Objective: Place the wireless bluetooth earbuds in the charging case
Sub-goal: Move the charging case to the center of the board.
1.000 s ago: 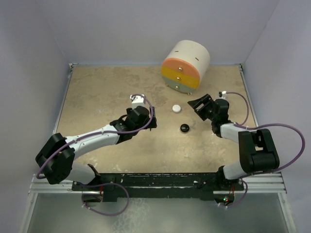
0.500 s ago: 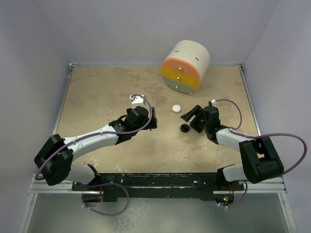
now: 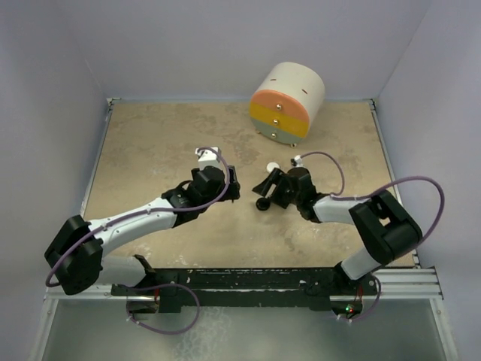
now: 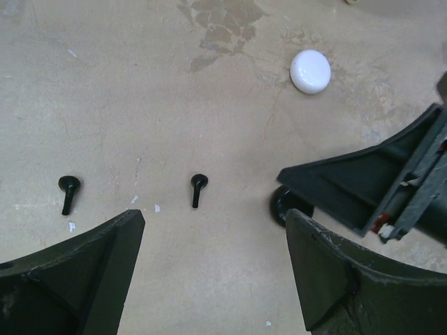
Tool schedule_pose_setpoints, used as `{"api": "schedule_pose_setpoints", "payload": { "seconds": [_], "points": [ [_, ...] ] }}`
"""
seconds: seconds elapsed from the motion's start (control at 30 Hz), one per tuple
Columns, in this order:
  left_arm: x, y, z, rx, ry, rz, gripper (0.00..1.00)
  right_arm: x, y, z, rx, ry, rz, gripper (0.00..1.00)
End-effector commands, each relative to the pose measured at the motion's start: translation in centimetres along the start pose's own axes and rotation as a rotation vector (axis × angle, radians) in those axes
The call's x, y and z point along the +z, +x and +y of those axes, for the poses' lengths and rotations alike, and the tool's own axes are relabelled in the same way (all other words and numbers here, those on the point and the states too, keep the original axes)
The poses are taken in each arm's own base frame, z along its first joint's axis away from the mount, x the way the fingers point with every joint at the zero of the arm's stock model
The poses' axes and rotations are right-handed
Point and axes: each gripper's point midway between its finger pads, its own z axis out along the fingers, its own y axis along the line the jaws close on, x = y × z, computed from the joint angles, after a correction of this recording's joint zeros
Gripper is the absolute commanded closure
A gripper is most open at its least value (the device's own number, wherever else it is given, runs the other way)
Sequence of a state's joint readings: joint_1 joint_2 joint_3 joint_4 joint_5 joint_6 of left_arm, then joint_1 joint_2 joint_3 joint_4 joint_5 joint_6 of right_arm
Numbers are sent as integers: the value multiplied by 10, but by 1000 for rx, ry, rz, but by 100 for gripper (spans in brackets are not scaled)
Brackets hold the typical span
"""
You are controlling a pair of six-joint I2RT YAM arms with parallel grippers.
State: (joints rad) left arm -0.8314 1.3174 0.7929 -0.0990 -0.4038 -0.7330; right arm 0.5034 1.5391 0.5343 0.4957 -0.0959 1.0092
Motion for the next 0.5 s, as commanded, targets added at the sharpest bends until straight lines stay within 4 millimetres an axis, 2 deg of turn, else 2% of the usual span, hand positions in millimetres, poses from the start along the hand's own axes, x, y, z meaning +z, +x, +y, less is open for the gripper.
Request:
{"api": "schedule_pose_setpoints", "payload": {
  "seconds": [0.0, 0.17, 0.23, 0.47],
  "points": [
    [-14, -22, 7, -23, -24, -73, 18, 11, 58, -4, -28, 28, 171, 24],
    [-24, -25, 23, -31, -73, -87, 18, 18, 90, 27, -92, -17, 236, 24],
    [-26, -21, 27, -34, -76, -84, 18, 18, 93, 37, -115, -35, 230, 24],
    [-26, 0, 30, -30, -34, -34, 19, 3, 62, 56, -163, -51, 105, 24]
  ]
}}
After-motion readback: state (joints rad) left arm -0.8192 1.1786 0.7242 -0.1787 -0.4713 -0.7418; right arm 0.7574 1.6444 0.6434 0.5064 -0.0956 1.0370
